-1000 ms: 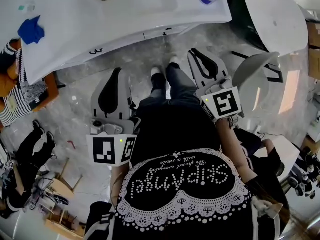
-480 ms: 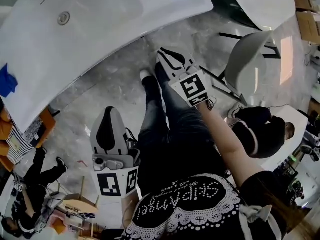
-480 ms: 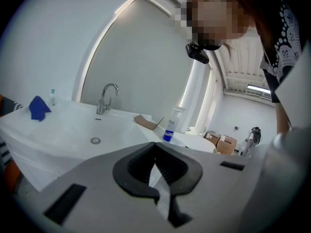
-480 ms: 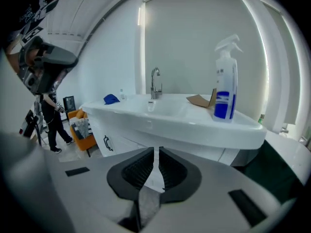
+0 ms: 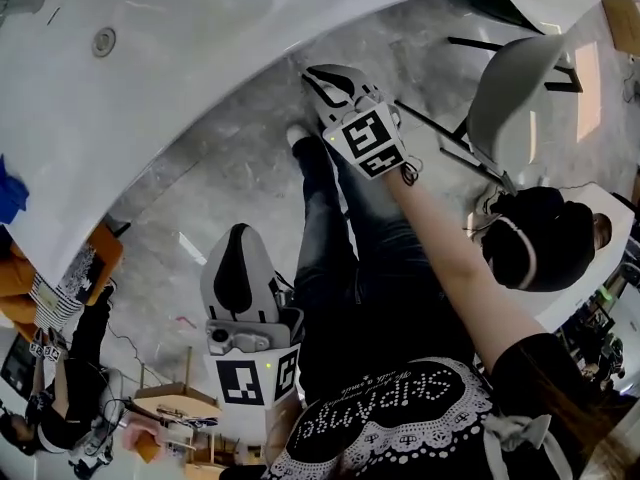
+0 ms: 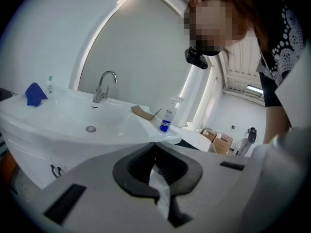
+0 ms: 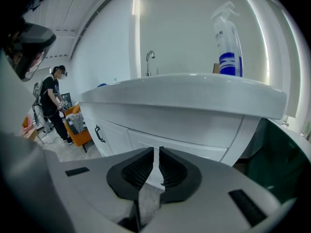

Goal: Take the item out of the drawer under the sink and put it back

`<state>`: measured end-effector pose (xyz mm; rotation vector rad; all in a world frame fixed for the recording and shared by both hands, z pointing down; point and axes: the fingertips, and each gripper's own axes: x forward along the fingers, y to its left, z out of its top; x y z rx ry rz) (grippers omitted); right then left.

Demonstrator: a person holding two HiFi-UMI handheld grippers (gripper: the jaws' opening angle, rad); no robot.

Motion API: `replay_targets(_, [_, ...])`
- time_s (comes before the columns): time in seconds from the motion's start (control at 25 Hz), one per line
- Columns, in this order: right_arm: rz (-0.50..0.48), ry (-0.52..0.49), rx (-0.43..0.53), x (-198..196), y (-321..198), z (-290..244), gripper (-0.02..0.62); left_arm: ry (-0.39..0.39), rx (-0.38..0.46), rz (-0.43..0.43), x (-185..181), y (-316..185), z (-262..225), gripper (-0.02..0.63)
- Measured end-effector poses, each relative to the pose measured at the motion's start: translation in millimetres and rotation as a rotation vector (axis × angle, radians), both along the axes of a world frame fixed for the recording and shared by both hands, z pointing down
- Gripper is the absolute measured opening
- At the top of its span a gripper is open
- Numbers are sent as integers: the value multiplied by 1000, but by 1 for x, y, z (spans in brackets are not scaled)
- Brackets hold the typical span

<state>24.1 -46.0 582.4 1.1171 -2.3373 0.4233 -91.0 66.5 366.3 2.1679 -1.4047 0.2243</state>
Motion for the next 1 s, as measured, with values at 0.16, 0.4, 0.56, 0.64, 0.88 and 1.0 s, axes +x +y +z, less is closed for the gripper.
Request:
replay_targets(0.16, [-1, 30, -26, -3, -9, 25, 23, -1, -19, 11, 4, 0, 10, 3])
replay_targets(0.4, [18, 67, -84, -5, -21, 67, 106, 0, -46, 40, 9, -5, 24, 3])
replay_targets(0.56, [46, 59, -111, -8, -29, 90, 107, 9, -76, 68, 17, -8, 37, 3])
replay_targets(0.64, [71, 45, -122, -7, -34, 99, 107, 12, -91, 83, 21, -10, 43, 3])
replay_targets(0.88, [115, 19, -154, -2, -47, 122, 127, 24, -118, 103, 33, -12, 55, 3])
replay_targets(1.0, [104, 5, -169, -7, -51, 130, 144, 28, -133, 105, 36, -11, 61, 3])
